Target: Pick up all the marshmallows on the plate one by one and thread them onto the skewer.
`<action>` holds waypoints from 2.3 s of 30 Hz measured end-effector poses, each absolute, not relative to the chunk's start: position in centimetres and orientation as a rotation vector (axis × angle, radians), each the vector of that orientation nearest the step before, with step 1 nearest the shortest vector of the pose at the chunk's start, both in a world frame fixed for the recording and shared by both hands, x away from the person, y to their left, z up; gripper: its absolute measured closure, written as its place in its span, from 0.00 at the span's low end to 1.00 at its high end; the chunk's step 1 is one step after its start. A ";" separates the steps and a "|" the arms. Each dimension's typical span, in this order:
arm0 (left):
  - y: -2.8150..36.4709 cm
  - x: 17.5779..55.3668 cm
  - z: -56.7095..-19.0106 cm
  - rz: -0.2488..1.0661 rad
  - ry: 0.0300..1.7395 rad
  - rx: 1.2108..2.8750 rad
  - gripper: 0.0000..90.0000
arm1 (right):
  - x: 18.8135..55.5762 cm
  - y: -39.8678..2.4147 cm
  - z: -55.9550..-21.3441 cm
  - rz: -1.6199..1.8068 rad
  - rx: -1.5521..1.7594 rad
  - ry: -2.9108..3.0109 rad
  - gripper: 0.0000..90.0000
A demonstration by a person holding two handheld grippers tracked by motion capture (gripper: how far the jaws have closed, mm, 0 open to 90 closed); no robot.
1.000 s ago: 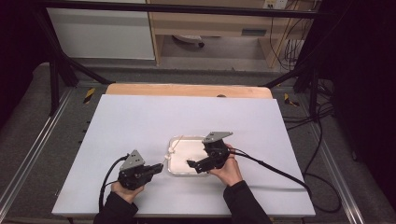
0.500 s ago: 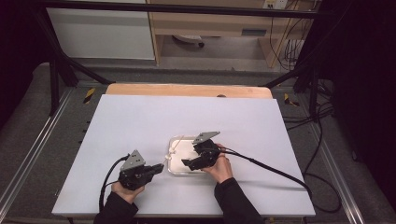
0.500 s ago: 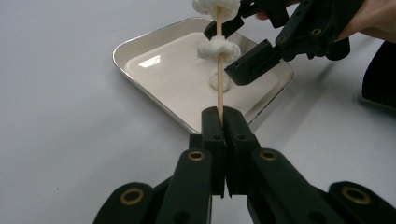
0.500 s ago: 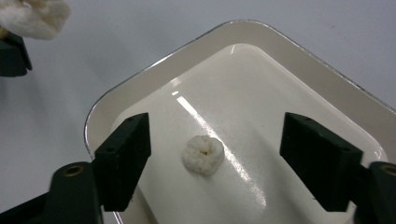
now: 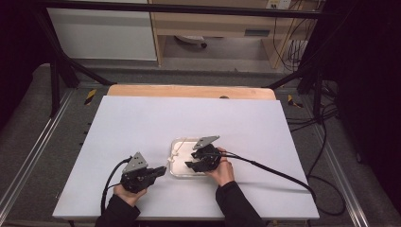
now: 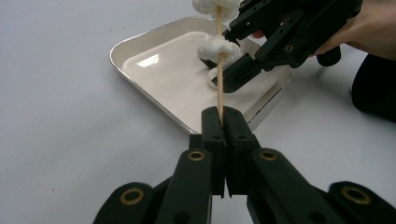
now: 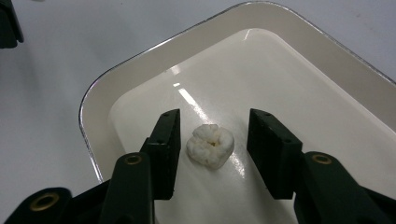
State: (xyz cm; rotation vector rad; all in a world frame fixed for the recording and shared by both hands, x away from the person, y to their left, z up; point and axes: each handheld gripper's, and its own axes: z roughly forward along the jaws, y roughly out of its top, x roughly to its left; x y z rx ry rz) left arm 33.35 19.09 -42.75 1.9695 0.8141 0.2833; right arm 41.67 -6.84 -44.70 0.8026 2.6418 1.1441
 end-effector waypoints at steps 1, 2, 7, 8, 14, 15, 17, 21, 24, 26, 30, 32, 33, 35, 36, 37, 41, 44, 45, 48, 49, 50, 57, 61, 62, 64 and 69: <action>19.1 33.4 -42.7 0.283 0.814 1.969 0.98 | 41.7 -6.8 -44.7 1.145 0.795 2.642 0.65; 19.1 33.4 -42.8 0.282 0.814 1.969 0.98 | 41.6 -6.8 -44.7 1.144 0.788 2.643 0.66; 19.0 33.4 -42.8 0.282 0.812 1.971 0.98 | 41.5 -6.8 -44.8 1.133 0.761 2.639 0.71; 19.0 33.3 -42.8 0.282 0.812 1.970 0.98 | 41.5 -6.8 -44.8 1.133 0.758 2.640 0.72; 19.0 33.3 -42.8 0.281 0.811 1.971 0.98 | 41.3 -6.8 -44.9 1.134 0.743 2.628 0.74; 19.0 33.3 -42.8 0.281 0.810 1.972 0.98 | 41.3 -6.8 -44.9 1.133 0.746 2.626 0.74; 18.9 33.3 -42.8 0.280 0.809 1.973 0.98 | 41.4 -6.8 -44.9 1.133 0.750 2.626 0.75; 18.9 33.3 -42.8 0.282 0.806 1.976 0.98 | 41.4 -6.8 -44.8 1.140 0.769 2.627 0.75; 18.8 33.2 -42.8 0.283 0.804 1.975 0.98 | 41.4 -7.0 -44.5 1.156 0.770 2.620 0.75; 18.8 33.2 -42.8 0.282 0.806 1.974 0.98 | 41.3 -7.0 -44.2 1.165 0.785 2.618 0.75; 18.8 33.2 -42.8 0.284 0.804 1.975 0.98 | 41.3 -7.3 -43.7 1.186 0.802 2.618 0.75; 18.8 33.2 -42.8 0.284 0.803 1.975 0.98 | 41.3 -7.4 -43.4 1.206 0.805 2.614 0.76; 18.8 33.2 -42.8 0.285 0.802 1.976 0.98 | 41.2 -7.5 -43.3 1.220 0.812 2.613 0.76; 18.8 33.2 -42.8 0.286 0.801 1.976 0.98 | 41.2 -7.8 -42.9 1.239 0.824 2.610 0.76; 18.8 33.2 -42.8 0.286 0.801 1.976 0.98 | 41.1 -7.9 -42.7 1.257 0.822 2.606 0.76; 18.8 33.2 -42.8 0.286 0.801 1.977 0.98 | 41.1 -8.1 -42.5 1.276 0.826 2.601 0.76; 18.8 33.2 -42.8 0.287 0.799 1.978 0.98 | 40.8 -8.7 -41.9 1.315 0.844 2.596 0.76; 18.8 33.2 -42.8 0.286 0.799 1.979 0.98 | 40.7 -9.1 -41.4 1.361 0.849 2.582 0.76; 18.8 33.2 -42.8 0.286 0.797 1.979 0.98 | 40.7 -9.3 -41.2 1.378 0.862 2.576 0.76; 18.7 33.1 -42.8 0.285 0.797 1.976 0.98 | 40.6 -9.9 -40.9 1.417 0.877 2.559 0.76; 18.7 33.1 -42.8 0.284 0.796 1.976 0.98 | 40.6 -10.1 -40.8 1.427 0.888 2.555 0.76; 18.7 33.1 -42.8 0.285 0.793 1.978 0.98 | 40.6 -10.3 -40.7 1.441 0.893 2.549 0.76; 18.5 32.9 -42.7 0.284 0.782 1.977 0.98 | 40.4 -11.8 -39.9 1.549 0.940 2.501 0.76; 18.4 32.8 -42.7 0.282 0.774 1.977 0.98 | 40.3 -12.8 -39.4 1.611 0.963 2.469 0.77; 18.4 32.8 -42.6 0.282 0.772 1.977 0.98 | 40.3 -13.0 -39.3 1.627 0.967 2.460 0.77; 18.3 32.8 -42.6 0.280 0.769 1.976 0.98 | 40.3 -13.5 -39.1 1.662 0.978 2.444 0.77; 18.2 32.7 -42.6 0.279 0.760 1.975 0.98 | 40.3 -14.2 -38.5 1.718 1.001 2.414 0.77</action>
